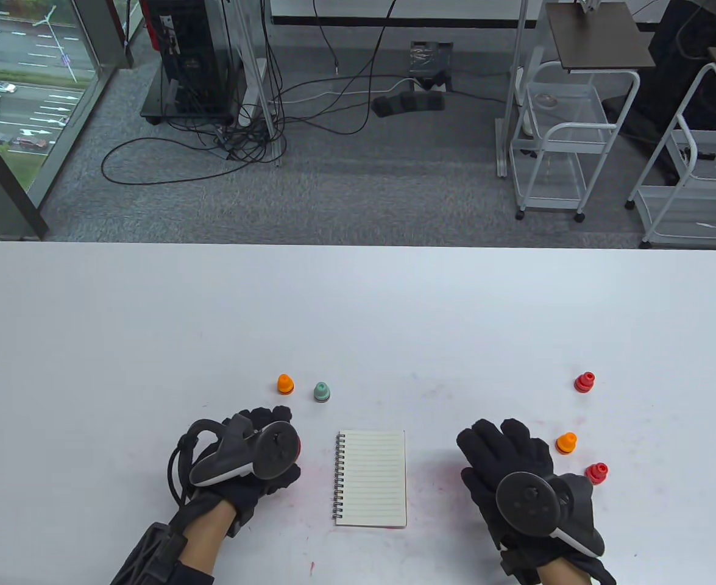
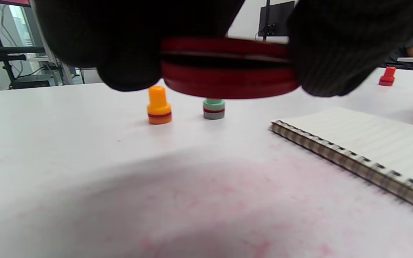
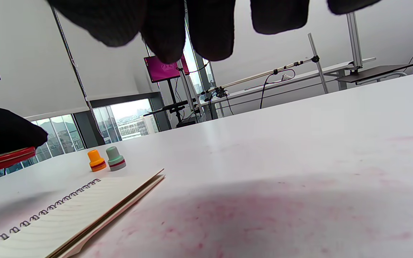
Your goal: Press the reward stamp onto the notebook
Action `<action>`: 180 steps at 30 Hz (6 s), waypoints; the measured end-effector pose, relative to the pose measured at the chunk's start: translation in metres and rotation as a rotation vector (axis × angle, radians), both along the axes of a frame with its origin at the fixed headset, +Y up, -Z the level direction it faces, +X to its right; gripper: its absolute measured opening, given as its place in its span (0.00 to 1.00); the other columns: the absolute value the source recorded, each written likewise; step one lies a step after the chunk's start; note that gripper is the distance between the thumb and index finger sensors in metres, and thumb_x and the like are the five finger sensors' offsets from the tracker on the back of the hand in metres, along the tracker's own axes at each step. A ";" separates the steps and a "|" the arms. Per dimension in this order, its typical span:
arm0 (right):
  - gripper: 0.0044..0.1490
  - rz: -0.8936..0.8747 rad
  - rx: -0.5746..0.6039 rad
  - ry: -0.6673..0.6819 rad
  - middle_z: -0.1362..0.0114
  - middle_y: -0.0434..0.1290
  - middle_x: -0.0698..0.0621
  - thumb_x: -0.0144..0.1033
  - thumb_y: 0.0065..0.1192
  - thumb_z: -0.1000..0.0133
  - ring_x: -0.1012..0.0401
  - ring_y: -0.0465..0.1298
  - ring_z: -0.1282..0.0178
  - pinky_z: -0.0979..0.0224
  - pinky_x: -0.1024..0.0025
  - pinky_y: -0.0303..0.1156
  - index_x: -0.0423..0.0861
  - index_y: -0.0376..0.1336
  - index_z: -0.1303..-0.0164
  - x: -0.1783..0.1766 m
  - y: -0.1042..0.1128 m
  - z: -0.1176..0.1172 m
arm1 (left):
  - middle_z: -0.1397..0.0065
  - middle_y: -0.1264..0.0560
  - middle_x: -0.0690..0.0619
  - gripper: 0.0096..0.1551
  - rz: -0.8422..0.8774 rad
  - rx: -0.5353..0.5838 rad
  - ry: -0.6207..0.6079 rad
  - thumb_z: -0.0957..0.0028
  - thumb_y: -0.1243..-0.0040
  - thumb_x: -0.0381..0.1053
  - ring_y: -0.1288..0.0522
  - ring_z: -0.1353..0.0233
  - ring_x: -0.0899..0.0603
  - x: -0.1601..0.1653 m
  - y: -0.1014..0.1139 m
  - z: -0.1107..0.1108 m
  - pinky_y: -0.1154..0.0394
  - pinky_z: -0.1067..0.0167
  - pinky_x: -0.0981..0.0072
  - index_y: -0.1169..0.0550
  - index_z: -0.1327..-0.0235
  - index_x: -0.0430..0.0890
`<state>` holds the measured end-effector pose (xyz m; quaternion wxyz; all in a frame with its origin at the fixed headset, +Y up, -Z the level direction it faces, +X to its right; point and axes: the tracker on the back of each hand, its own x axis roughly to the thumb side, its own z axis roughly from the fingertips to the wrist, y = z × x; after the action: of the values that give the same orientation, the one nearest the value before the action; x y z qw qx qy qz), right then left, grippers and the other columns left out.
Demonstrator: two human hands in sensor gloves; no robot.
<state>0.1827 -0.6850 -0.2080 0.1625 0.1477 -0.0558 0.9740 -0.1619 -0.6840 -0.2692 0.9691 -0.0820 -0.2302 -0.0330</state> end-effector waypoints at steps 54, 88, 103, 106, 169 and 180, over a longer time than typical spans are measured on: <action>0.35 -0.001 -0.035 -0.001 0.16 0.63 0.42 0.47 0.55 0.45 0.29 0.58 0.21 0.29 0.22 0.57 0.50 0.62 0.26 0.001 0.001 0.000 | 0.20 0.34 0.41 0.50 -0.018 -0.124 0.068 0.51 0.36 0.65 0.29 0.26 0.36 -0.040 -0.043 0.017 0.29 0.31 0.39 0.36 0.21 0.42; 0.37 -0.009 -0.061 0.008 0.16 0.62 0.42 0.47 0.55 0.45 0.29 0.57 0.21 0.29 0.22 0.57 0.51 0.58 0.23 -0.001 -0.001 -0.001 | 0.16 0.37 0.38 0.51 -0.029 -0.095 0.065 0.53 0.40 0.65 0.32 0.23 0.30 -0.042 -0.032 0.010 0.32 0.30 0.36 0.38 0.17 0.46; 0.37 -0.013 -0.049 0.005 0.16 0.62 0.42 0.47 0.55 0.45 0.29 0.57 0.21 0.29 0.22 0.57 0.50 0.59 0.24 0.000 0.002 -0.001 | 0.19 0.31 0.38 0.49 -0.021 -0.045 0.094 0.52 0.40 0.64 0.27 0.26 0.32 -0.021 0.002 -0.056 0.28 0.32 0.39 0.36 0.17 0.46; 0.37 -0.015 -0.044 0.007 0.16 0.62 0.42 0.47 0.55 0.45 0.29 0.57 0.21 0.29 0.22 0.57 0.51 0.59 0.24 0.000 0.003 -0.001 | 0.19 0.31 0.38 0.49 -0.033 -0.040 0.103 0.52 0.40 0.64 0.26 0.27 0.32 -0.016 0.003 -0.073 0.28 0.32 0.39 0.36 0.17 0.46; 0.43 -0.437 -0.173 0.211 0.21 0.64 0.41 0.44 0.63 0.49 0.34 0.70 0.29 0.33 0.35 0.70 0.45 0.53 0.24 -0.044 -0.021 0.006 | 0.36 0.19 0.45 0.30 0.782 -0.063 -0.085 0.50 0.33 0.53 0.17 0.44 0.42 0.055 -0.007 0.045 0.21 0.40 0.45 0.24 0.35 0.45; 0.40 -0.747 -0.255 0.216 0.31 0.71 0.40 0.41 0.66 0.51 0.45 0.79 0.40 0.39 0.45 0.77 0.41 0.57 0.30 -0.056 -0.031 0.004 | 0.35 0.19 0.45 0.30 0.889 -0.105 -0.149 0.51 0.33 0.52 0.17 0.43 0.42 0.066 -0.012 0.049 0.21 0.39 0.44 0.25 0.35 0.45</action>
<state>0.1264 -0.7165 -0.2035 0.5270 0.1975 0.0331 0.8259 -0.0960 -0.6957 -0.2206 0.8645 -0.0216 -0.3135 0.3923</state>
